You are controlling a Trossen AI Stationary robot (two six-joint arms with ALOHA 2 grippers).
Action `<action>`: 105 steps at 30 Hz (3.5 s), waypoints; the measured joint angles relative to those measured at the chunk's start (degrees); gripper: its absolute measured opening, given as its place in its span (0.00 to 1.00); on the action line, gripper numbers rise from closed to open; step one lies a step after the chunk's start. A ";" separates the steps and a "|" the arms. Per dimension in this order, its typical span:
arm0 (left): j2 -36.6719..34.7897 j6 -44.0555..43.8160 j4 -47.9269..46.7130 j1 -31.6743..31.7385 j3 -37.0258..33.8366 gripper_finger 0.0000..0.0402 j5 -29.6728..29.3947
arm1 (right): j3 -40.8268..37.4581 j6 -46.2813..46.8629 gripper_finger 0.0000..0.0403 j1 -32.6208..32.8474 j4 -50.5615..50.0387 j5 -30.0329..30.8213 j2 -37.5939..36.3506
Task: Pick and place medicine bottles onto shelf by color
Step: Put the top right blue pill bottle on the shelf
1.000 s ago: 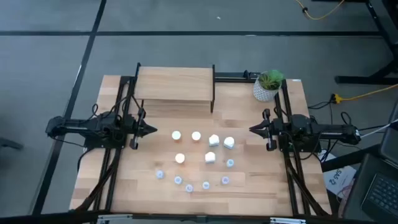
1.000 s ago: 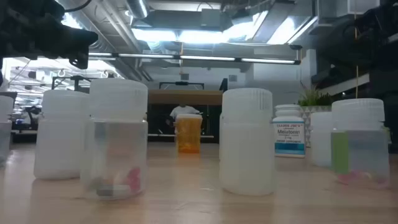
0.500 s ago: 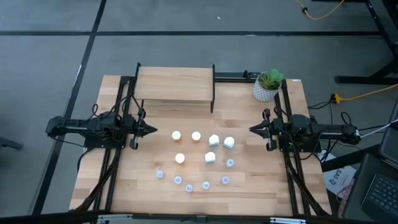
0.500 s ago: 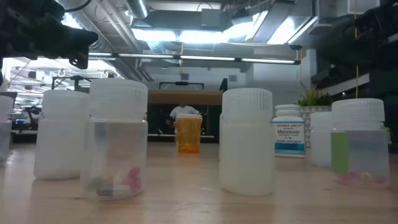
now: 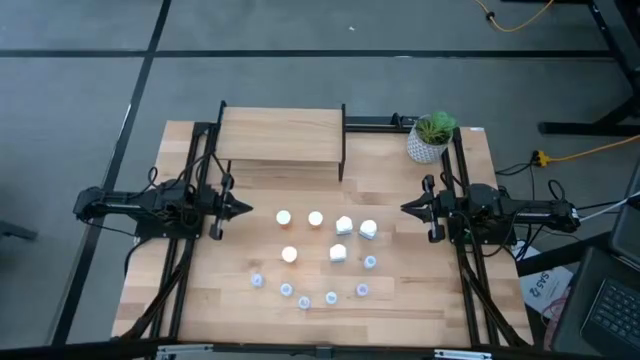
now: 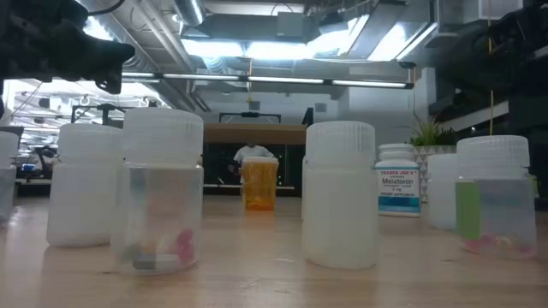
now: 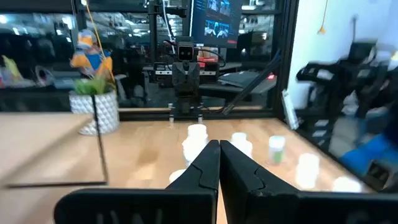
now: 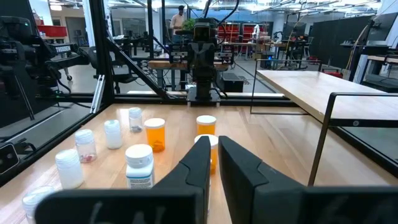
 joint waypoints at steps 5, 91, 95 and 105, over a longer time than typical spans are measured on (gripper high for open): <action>0.02 5.93 -0.05 0.00 -0.02 0.00 -1.14 | 0.01 0.00 0.09 0.00 0.02 -0.01 0.00; 0.02 -3.97 14.53 0.02 0.00 0.31 -5.22 | -0.01 16.64 0.45 0.02 11.43 -3.09 0.04; 0.02 -4.06 14.53 0.02 0.00 0.36 -5.21 | -0.02 16.47 0.54 0.02 11.74 -3.07 0.04; 0.02 -8.49 17.72 0.00 -0.02 0.46 -1.07 | -0.01 9.91 0.61 0.00 14.92 6.86 0.05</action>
